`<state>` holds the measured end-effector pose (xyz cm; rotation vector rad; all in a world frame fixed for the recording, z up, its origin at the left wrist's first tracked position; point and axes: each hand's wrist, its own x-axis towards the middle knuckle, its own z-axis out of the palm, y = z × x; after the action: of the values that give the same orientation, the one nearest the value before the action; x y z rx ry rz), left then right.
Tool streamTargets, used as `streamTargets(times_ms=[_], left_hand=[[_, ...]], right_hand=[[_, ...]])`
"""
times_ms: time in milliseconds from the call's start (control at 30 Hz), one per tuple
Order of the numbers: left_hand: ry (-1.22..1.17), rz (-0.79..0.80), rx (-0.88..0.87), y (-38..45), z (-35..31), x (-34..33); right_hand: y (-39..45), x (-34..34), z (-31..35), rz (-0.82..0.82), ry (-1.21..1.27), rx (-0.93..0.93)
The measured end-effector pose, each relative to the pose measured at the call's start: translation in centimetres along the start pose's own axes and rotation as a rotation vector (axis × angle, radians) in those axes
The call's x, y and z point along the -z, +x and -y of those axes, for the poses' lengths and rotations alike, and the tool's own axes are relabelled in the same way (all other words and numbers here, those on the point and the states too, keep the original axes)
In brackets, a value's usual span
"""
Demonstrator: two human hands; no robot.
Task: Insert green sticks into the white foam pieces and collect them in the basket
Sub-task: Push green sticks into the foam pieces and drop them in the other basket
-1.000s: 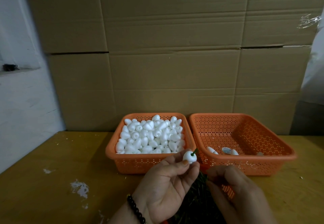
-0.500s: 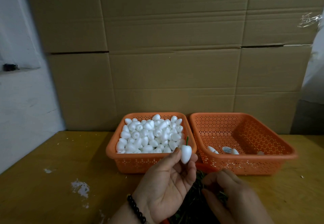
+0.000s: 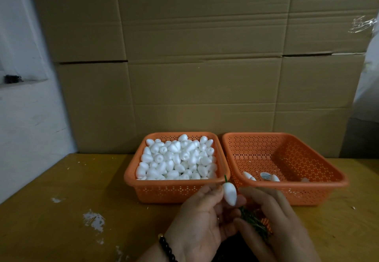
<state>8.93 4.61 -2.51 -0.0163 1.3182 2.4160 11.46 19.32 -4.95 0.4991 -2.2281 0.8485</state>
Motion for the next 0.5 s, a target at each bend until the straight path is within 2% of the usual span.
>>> streamTargets(times_ms=[167,267,367,500], left_hand=[[0.067,0.106,-0.017,-0.6,0.6,-0.6],[0.192,0.135,0.005,-0.6,0.7,-0.4],[0.306,0.14,0.016,-0.6,0.5,-0.2],[0.34,0.031,0.064,-0.5,-0.1,0.1]], right_hand=[[0.0,-0.1,-0.4,-0.043,-0.011,0.019],[0.3,0.1,-1.0,-0.046,0.026,0.035],[1.1,1.1,-1.6,0.056,0.057,-0.007],[2.7,2.7,-2.9,0.164,0.059,-0.175]])
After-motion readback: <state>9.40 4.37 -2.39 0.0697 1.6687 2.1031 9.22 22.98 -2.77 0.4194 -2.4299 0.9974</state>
